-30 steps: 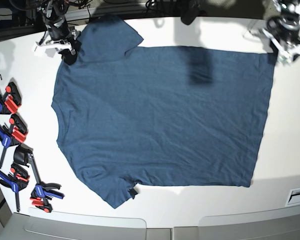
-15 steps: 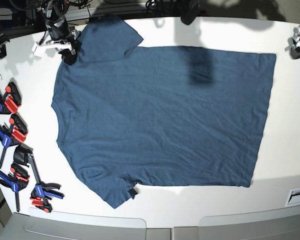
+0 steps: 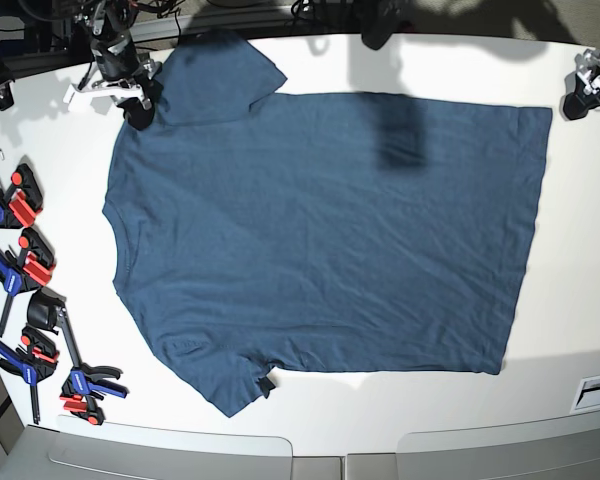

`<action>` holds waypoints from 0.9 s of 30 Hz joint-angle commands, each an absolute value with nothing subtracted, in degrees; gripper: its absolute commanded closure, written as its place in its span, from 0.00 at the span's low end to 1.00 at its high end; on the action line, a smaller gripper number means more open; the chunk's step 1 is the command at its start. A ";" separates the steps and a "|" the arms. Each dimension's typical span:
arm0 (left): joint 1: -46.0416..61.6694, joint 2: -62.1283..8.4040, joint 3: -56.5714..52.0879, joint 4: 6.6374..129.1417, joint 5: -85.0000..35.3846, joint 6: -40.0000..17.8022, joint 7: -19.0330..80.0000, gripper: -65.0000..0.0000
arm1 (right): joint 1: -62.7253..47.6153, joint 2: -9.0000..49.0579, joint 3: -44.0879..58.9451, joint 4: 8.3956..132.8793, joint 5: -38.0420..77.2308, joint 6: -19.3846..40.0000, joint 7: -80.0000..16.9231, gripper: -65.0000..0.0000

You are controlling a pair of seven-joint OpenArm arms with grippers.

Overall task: Fold the T-shirt properly
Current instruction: 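Move the left gripper to the opposite shoulder corner and grasp it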

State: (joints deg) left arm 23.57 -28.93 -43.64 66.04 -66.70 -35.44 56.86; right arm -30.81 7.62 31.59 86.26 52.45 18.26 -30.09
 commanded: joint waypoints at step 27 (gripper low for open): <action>20.45 -26.00 -30.92 66.72 -61.52 -35.64 57.21 0.49 | -31.11 8.05 31.64 86.76 52.21 18.28 -30.92 1.00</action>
